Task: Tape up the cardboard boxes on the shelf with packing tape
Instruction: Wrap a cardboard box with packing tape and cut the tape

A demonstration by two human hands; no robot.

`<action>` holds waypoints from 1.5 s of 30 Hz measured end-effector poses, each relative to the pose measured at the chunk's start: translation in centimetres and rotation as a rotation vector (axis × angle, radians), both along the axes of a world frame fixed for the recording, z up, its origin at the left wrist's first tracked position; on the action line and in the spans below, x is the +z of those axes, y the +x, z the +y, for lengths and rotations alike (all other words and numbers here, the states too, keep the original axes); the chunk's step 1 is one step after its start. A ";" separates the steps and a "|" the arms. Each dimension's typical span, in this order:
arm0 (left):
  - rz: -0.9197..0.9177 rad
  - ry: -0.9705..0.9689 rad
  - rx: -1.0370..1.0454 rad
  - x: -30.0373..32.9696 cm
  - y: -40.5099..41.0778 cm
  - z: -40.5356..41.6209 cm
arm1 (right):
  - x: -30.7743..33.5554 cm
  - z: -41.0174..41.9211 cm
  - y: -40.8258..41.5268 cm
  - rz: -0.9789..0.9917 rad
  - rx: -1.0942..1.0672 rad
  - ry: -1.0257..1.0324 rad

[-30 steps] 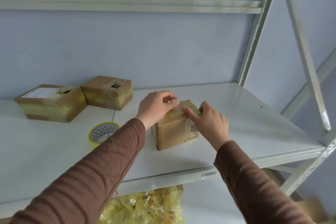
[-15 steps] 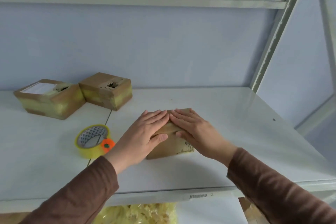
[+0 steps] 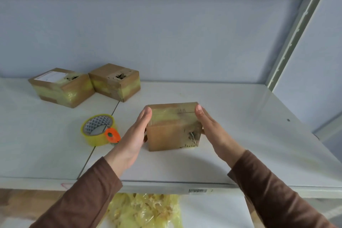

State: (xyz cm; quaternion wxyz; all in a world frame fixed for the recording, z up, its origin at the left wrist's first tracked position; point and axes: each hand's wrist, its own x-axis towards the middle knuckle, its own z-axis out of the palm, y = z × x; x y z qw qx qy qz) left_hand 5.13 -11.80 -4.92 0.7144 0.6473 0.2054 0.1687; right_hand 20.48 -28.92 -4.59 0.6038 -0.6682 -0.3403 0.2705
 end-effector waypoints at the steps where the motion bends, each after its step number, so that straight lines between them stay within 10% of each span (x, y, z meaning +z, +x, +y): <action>1: -0.050 -0.002 0.012 -0.1 -0.1 -0.3 | -0.1 0.0 -0.4 0.011 -0.008 0.040; 9: -0.207 0.121 0.158 -1.7 -1.9 -1.8 | -3.5 -1.9 -4.4 0.056 -0.182 0.303; 28: 0.089 -0.151 0.137 -0.3 1.1 -0.9 | -1.8 0.6 -2.8 0.537 -0.097 0.131; 31: 0.012 -0.078 0.107 0.4 0.6 -0.9 | -1.2 -0.1 -2.5 0.335 -0.034 0.127; 37: -0.197 0.379 -0.001 0.7 -1.2 -0.5 | -0.7 -2.5 -1.7 -0.686 0.063 0.030; 45: 0.029 0.996 -0.136 2.5 -0.5 -0.7 | 1.3 -3.1 -1.0 -0.836 0.102 -0.087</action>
